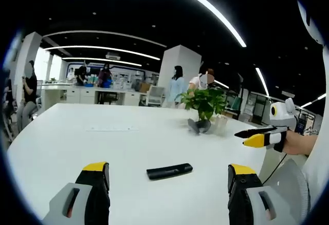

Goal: Press the specified remote control buttons in sequence, fully releasing each button before pressing the next.

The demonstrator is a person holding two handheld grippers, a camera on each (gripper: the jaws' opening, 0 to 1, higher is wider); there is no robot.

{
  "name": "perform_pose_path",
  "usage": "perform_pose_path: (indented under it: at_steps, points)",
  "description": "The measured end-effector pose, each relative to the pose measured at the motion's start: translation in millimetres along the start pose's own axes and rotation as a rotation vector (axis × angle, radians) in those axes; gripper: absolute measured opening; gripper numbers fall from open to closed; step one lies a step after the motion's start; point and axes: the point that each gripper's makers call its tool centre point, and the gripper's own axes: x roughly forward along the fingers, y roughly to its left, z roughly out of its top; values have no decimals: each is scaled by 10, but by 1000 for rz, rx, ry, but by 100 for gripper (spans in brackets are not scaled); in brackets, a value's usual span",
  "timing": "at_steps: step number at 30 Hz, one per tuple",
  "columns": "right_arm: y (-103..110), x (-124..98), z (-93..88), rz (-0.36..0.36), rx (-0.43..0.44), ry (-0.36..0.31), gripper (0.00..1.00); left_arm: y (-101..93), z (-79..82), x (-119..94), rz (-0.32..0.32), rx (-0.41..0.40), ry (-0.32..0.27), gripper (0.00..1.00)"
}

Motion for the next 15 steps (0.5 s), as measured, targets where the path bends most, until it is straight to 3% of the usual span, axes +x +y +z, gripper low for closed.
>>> perform_pose_path:
  at_steps: [15]
  points:
    - [-108,-137,55,-48,19,-29,80,-91,15,43,-34,7,13,99]
